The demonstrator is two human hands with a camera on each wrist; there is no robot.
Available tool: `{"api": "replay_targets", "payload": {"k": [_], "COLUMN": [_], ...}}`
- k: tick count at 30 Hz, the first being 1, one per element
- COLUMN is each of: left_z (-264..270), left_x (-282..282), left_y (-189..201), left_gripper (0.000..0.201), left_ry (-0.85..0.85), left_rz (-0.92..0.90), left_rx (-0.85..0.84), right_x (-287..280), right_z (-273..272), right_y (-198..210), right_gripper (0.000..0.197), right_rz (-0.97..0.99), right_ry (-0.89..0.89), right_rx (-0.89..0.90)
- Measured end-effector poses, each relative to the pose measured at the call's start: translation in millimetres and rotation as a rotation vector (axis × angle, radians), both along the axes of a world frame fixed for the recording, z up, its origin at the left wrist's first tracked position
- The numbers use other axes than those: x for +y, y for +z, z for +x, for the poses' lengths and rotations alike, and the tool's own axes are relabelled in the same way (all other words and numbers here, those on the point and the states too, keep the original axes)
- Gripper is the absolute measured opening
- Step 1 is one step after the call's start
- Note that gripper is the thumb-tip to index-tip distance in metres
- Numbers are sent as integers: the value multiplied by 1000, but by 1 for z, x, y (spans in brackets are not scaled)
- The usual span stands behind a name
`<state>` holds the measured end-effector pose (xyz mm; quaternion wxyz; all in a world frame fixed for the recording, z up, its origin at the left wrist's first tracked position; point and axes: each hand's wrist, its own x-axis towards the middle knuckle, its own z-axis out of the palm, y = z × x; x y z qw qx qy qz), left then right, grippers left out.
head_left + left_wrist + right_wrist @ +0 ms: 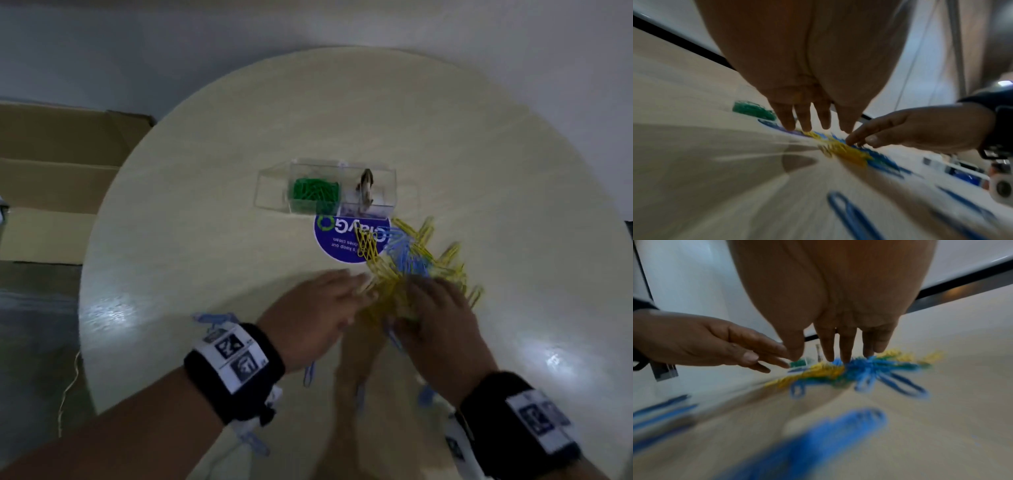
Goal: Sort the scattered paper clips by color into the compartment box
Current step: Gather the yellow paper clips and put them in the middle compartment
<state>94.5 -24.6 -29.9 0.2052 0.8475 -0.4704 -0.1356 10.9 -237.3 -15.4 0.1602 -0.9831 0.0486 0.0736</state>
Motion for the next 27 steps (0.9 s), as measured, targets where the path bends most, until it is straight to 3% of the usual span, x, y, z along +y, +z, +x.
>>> {"api": "replay_targets", "payload": {"k": [2,4,7,9,12,16,18,20,23,27], "left_z": [-11,-12,-13,-12,-2,11,10,8,11,16], "left_x": [5,20,50,64,60,1,-27,-37,-20,7], "left_y": [-10,-7,-1,0,0,7,3,-4,-11,-5], "left_gripper": [49,56,55,48,39,37,43,52,65,75], "left_ry": [-71,-21,76,124,213,162,43,-7,-10,40], "left_rz": [117,173,194,191,99,-31,12,138,290,303], "left_rx": [-43,-78,-58,-44,-44,-107,-106,-72,-93,-26], "right_x": [10,24,43,50,41,-5,-29,-38,-23,10], "right_z": [-19,-30,-38,-44,-46,-31,-25,-25,-32,-40], "right_y": [-9,-11,-6,-2,3,7,6,3,-1,3], "right_gripper": [74,88,91,85,59,39,48,72,96,100], "right_rz": [-60,-72,-30,36,174,176,49,-40,-56,-12], "right_ry": [66,95,165,227,274,75,-70,-98,28,146], "right_rx": [119,181,212,203,103,-161,-106,89,283,313]}}
